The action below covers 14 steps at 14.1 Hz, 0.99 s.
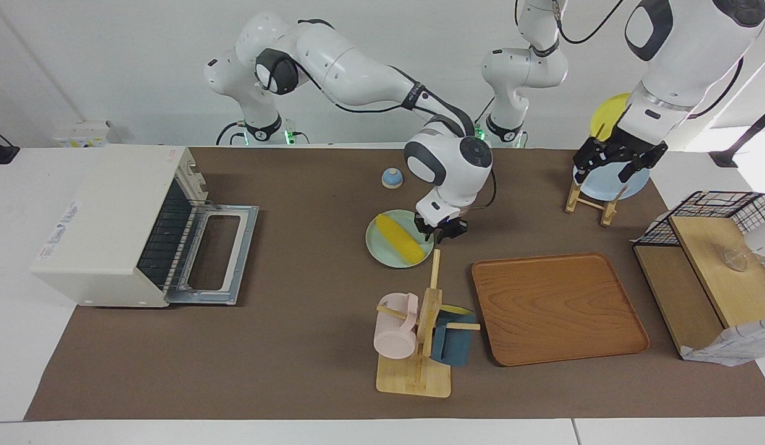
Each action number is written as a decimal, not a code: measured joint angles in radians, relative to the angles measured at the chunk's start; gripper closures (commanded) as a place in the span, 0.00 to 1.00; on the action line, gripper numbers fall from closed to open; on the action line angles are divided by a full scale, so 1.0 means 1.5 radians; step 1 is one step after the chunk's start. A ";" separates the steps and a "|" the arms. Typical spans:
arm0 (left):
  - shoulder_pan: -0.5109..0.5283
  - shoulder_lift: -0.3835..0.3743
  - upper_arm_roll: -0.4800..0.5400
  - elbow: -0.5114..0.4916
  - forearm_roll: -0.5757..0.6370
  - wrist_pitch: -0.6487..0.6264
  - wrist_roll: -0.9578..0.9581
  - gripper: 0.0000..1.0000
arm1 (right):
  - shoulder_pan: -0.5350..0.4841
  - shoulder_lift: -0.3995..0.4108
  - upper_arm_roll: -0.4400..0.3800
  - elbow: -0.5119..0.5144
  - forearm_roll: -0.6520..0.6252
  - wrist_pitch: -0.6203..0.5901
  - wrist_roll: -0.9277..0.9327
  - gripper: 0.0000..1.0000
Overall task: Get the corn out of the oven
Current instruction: 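Set the plate on the table while the left gripper reaches the corn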
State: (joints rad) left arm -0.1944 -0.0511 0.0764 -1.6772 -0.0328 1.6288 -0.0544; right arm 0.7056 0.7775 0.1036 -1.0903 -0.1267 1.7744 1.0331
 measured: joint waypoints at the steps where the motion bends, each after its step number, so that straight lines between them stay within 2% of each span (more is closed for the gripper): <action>1: 0.005 0.000 0.001 0.000 0.000 0.000 -0.005 0.00 | -0.024 -0.022 -0.002 0.003 0.000 -0.014 -0.011 0.00; 3: 0.007 -0.003 -0.001 -0.016 -0.001 0.008 -0.029 0.00 | -0.096 -0.078 -0.002 -0.020 0.001 -0.051 -0.095 0.00; 4: 0.001 -0.009 -0.005 -0.042 -0.004 0.039 -0.056 0.00 | -0.135 -0.110 -0.002 -0.055 0.002 -0.062 -0.152 0.01; 5: -0.019 -0.021 -0.010 -0.084 -0.007 0.090 -0.104 0.00 | -0.172 -0.144 -0.001 -0.108 0.003 -0.062 -0.208 0.09; 6: -0.056 -0.031 -0.013 -0.129 -0.009 0.142 -0.170 0.00 | -0.203 -0.175 -0.001 -0.171 0.003 -0.051 -0.255 0.21; 7: -0.105 -0.035 -0.017 -0.168 -0.009 0.188 -0.252 0.00 | -0.231 -0.205 -0.001 -0.245 0.001 -0.023 -0.301 0.38; 8: -0.153 -0.029 -0.021 -0.192 -0.009 0.221 -0.333 0.00 | -0.254 -0.230 -0.002 -0.311 -0.002 0.010 -0.337 0.65; 9: -0.206 -0.014 -0.024 -0.209 -0.009 0.257 -0.424 0.00 | -0.278 -0.252 -0.002 -0.374 -0.008 0.042 -0.372 0.84; 10: -0.256 0.012 -0.025 -0.217 -0.009 0.292 -0.506 0.00 | -0.300 -0.268 -0.002 -0.424 -0.011 0.066 -0.403 0.92; 11: -0.304 0.046 -0.026 -0.219 -0.009 0.326 -0.577 0.00 | -0.320 -0.280 -0.003 -0.462 -0.015 0.083 -0.430 0.97; 14: -0.396 0.160 -0.027 -0.208 -0.009 0.418 -0.709 0.01 | -0.365 -0.305 -0.003 -0.528 -0.062 0.118 -0.479 0.99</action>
State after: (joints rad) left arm -0.7881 0.1890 0.0358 -1.9888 -0.0457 2.2553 -1.1186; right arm 0.1580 0.3197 0.0996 -1.8817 -0.2201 1.9515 0.3154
